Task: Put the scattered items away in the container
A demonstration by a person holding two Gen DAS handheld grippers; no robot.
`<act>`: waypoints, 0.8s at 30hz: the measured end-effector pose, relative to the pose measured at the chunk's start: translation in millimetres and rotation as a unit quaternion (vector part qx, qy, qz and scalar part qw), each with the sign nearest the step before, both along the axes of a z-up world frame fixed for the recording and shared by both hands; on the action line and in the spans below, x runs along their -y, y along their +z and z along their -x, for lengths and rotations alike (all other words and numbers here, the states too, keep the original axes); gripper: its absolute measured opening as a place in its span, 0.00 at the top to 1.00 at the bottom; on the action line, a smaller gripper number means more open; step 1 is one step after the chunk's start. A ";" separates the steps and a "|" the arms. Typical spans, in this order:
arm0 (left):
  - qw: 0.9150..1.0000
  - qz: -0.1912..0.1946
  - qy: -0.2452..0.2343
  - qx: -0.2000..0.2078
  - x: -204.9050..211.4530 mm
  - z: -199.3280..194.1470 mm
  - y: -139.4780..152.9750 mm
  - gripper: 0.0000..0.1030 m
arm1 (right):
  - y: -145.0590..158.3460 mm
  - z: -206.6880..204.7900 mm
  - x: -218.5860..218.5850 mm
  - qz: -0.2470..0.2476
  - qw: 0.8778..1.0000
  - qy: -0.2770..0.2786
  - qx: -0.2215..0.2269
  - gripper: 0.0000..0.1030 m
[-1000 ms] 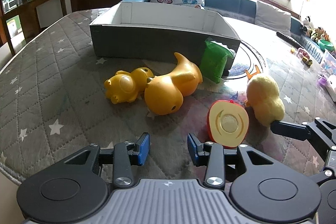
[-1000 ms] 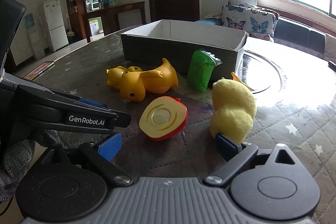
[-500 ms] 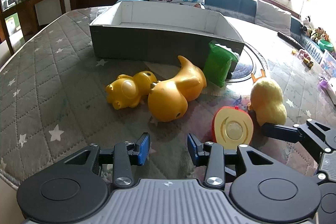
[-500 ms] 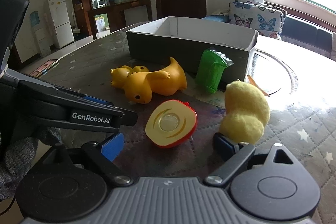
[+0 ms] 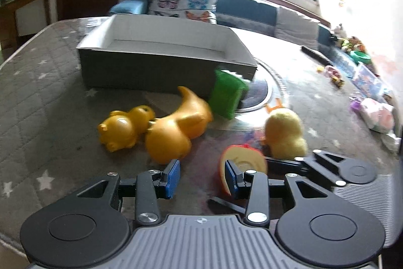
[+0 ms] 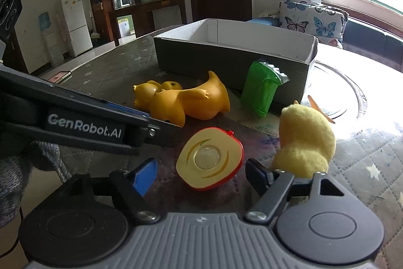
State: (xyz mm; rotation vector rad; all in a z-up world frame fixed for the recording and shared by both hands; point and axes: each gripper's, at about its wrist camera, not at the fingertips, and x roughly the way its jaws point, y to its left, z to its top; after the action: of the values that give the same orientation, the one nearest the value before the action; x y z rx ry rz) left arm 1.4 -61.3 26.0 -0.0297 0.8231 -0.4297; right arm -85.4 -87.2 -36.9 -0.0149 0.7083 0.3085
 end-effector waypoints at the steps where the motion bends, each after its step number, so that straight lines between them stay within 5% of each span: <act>1: 1.000 0.003 -0.005 -0.002 1.4 -0.7 0.2 0.59 | 0.0 -0.5 0.3 -0.002 1.000 0.001 0.001 0.28; 13: 0.998 0.018 -0.051 -0.030 17.1 -12.8 -4.7 0.59 | -4.7 -4.6 -1.4 -0.001 1.000 0.001 0.000 0.47; 24: 0.996 0.043 -0.041 -0.069 10.2 -23.1 -12.0 0.59 | -6.0 -5.8 -2.9 0.006 1.000 0.000 0.001 0.49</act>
State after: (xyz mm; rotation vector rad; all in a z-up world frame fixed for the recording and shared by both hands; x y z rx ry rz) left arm 24.5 -71.4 14.0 -0.1076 0.9441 -0.5456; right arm -79.6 -84.3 -43.0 -0.0271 0.7078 0.3034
